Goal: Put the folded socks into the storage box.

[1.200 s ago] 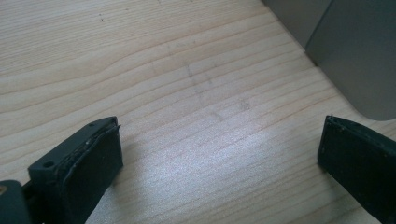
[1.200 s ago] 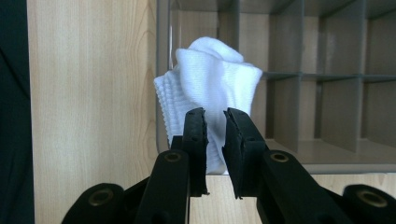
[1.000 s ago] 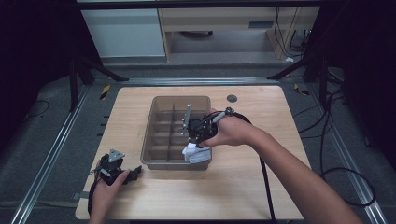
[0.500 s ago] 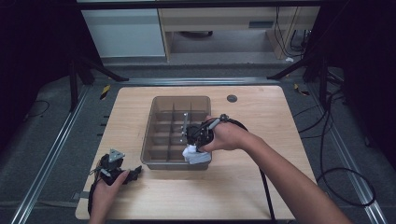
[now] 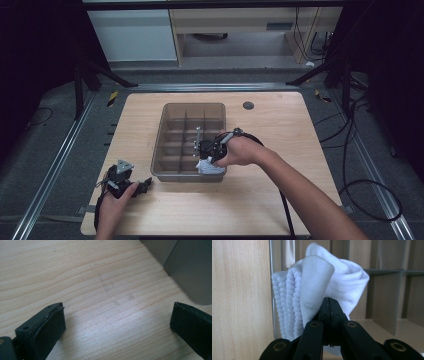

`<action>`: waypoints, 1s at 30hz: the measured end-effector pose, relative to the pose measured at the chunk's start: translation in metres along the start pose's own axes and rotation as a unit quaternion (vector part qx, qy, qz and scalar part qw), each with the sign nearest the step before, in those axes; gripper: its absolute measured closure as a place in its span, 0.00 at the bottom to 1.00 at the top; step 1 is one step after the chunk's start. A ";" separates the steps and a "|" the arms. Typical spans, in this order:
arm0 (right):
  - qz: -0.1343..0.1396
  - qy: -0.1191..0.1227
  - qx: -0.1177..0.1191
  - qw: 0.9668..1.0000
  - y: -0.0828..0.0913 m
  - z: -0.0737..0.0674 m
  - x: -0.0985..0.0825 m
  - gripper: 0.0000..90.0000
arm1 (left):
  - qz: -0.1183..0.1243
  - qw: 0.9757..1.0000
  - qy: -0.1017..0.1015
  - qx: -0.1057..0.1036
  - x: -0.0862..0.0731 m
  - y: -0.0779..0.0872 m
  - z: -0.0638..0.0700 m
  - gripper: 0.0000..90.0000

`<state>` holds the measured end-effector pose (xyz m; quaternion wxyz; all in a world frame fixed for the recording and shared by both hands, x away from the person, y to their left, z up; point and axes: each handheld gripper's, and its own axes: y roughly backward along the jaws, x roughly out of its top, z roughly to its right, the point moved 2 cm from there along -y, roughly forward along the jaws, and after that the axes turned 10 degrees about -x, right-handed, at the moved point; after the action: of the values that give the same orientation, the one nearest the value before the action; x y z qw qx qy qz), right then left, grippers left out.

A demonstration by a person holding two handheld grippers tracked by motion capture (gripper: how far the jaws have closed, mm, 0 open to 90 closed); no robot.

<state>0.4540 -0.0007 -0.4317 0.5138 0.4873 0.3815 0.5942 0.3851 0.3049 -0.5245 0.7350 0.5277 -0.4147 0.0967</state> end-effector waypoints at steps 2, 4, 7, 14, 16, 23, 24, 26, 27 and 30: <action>-0.003 -0.004 0.000 1.000 -0.001 -0.001 0.000 1.00 | 0.000 1.000 0.001 0.000 0.000 0.000 0.000 0.00; -0.003 -0.005 0.000 1.000 -0.002 -0.001 0.000 1.00 | 0.000 1.000 0.001 0.000 0.000 0.000 0.000 0.00; -0.005 -0.002 0.001 1.000 -0.006 -0.002 -0.001 1.00 | 0.000 1.000 0.001 0.000 0.000 0.000 0.000 0.00; -0.013 0.001 0.007 1.000 -0.019 -0.004 -0.001 1.00 | 0.000 1.000 0.001 -0.001 0.000 0.000 0.000 0.00; -0.024 0.006 0.008 1.000 -0.026 -0.005 0.000 1.00 | 0.000 1.000 0.001 -0.001 0.000 0.000 0.000 0.00; -0.026 -0.003 0.019 0.999 -0.032 -0.004 -0.001 1.00 | 0.000 1.000 0.001 0.000 0.000 0.000 0.000 0.00; -0.027 -0.004 0.019 0.999 -0.033 -0.004 -0.001 1.00 | 0.000 1.000 0.001 0.000 0.000 0.000 0.000 0.00; -0.029 -0.006 0.021 0.999 -0.033 -0.004 0.000 1.00 | 0.000 1.000 0.001 0.000 0.000 0.000 0.000 0.00; -0.027 -0.008 0.022 0.999 -0.034 -0.004 -0.001 1.00 | 0.000 1.000 0.001 0.000 0.000 0.000 0.000 0.00; -0.032 -0.009 0.025 0.999 -0.034 -0.003 -0.001 1.00 | 0.000 1.000 0.001 0.000 0.000 0.000 0.000 0.00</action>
<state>0.4588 0.0052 -0.4651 0.5236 0.4932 0.4066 0.5632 0.3851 0.3046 -0.5245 0.7355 0.5275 -0.4139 0.0973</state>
